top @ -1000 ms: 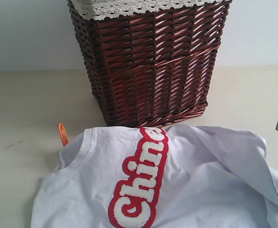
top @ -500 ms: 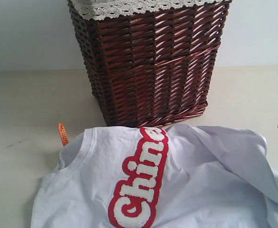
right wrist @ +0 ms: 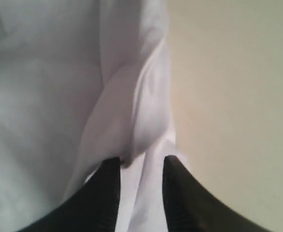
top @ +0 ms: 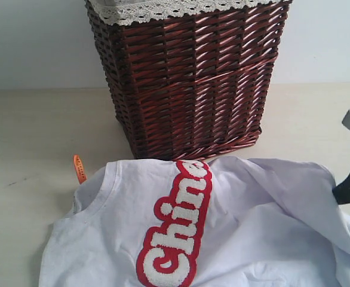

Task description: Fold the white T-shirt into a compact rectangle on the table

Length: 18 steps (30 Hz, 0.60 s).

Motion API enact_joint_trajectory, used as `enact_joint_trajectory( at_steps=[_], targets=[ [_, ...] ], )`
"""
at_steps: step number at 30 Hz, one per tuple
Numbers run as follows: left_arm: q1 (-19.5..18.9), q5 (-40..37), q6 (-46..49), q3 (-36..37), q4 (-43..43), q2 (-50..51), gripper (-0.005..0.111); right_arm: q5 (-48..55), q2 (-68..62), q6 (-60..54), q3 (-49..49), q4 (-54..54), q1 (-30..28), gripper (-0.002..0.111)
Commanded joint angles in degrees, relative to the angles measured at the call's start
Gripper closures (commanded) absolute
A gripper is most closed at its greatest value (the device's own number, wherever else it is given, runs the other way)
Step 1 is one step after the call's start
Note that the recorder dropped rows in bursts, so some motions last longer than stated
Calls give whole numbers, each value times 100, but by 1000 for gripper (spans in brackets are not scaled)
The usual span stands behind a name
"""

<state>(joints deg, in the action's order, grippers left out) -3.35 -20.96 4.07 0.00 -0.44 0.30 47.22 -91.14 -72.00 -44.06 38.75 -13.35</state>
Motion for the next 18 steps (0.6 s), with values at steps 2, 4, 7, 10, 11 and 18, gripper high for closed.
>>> enact_joint_trajectory(
  at_steps=[2, 4, 7, 10, 11, 18],
  targets=[
    [1, 43, 3, 0, -20, -30, 107, 422, -23, -561, -32, 785, 4, 83],
    [1, 43, 3, 0, -20, -30, 107, 832, -23, -580, -32, 759, 4, 85],
    [1, 43, 3, 0, -20, -30, 107, 1103, -23, -259, -32, 550, 4, 85],
    [1, 43, 3, 0, -20, -30, 107, 1103, -23, 343, -32, 147, 4, 85],
    [1, 43, 3, 0, -20, -30, 107, 1103, -23, 490, -32, -27, 4, 85],
    [1, 43, 3, 0, -20, -30, 107, 1128, -68, 896, -32, -654, 4, 85]
  ],
)
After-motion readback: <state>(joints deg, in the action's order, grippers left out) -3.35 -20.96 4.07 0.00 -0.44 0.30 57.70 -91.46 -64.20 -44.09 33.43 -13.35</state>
